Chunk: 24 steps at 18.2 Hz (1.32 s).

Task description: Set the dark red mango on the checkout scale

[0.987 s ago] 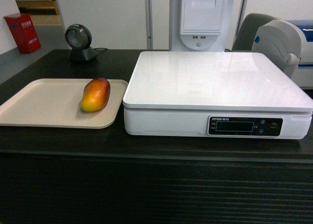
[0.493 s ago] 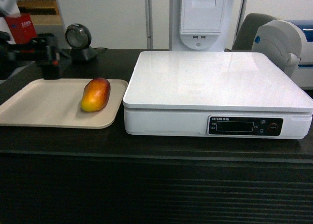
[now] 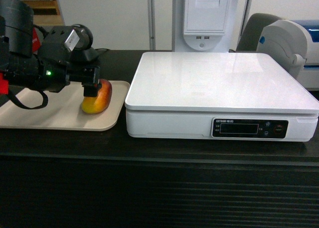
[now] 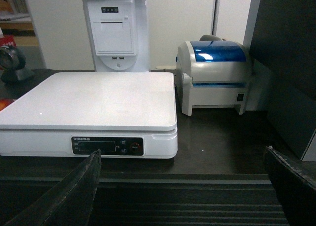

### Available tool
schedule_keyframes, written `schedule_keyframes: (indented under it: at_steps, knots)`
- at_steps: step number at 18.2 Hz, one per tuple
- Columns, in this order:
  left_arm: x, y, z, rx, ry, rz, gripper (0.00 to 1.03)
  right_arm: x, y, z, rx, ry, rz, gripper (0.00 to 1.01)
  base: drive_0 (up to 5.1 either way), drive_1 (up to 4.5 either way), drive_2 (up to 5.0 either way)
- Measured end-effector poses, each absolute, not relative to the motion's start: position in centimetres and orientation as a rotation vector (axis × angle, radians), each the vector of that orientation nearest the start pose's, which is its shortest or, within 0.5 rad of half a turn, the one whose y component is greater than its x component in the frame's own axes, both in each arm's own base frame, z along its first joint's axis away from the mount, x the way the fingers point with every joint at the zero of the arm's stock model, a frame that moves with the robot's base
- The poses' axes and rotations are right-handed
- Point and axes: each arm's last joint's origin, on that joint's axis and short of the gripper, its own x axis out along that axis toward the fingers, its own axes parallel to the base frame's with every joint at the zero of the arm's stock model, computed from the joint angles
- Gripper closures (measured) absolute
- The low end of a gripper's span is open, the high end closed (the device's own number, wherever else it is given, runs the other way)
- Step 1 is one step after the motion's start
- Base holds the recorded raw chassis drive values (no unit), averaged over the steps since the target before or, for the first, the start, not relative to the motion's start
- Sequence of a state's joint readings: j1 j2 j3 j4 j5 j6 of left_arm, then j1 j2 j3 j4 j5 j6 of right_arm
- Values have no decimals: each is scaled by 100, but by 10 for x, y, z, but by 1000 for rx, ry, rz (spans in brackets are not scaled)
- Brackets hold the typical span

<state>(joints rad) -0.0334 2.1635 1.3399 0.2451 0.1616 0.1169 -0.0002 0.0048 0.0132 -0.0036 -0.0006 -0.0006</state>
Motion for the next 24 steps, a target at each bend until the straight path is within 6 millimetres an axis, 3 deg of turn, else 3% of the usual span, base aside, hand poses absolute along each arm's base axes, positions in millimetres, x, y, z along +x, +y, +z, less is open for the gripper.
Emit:
schedule_keyframes:
  at_steps: [14,17,21,24]
  knots:
    - [492,-30,129,78,602,-229,5,97,0,167,-1,-5,0,3,0,0,0]
    - [499,-34,101,62,779,-188,5,97,0,167,-1,-5,0,3,0,0,0]
    - [492,-30,96,57,793,-176,43,97,0,167,-1,-5,0,3,0,0,0]
    - [482,-29,108,59,776,-173,45,97,0,167,-1,-5,0,3,0,0,0]
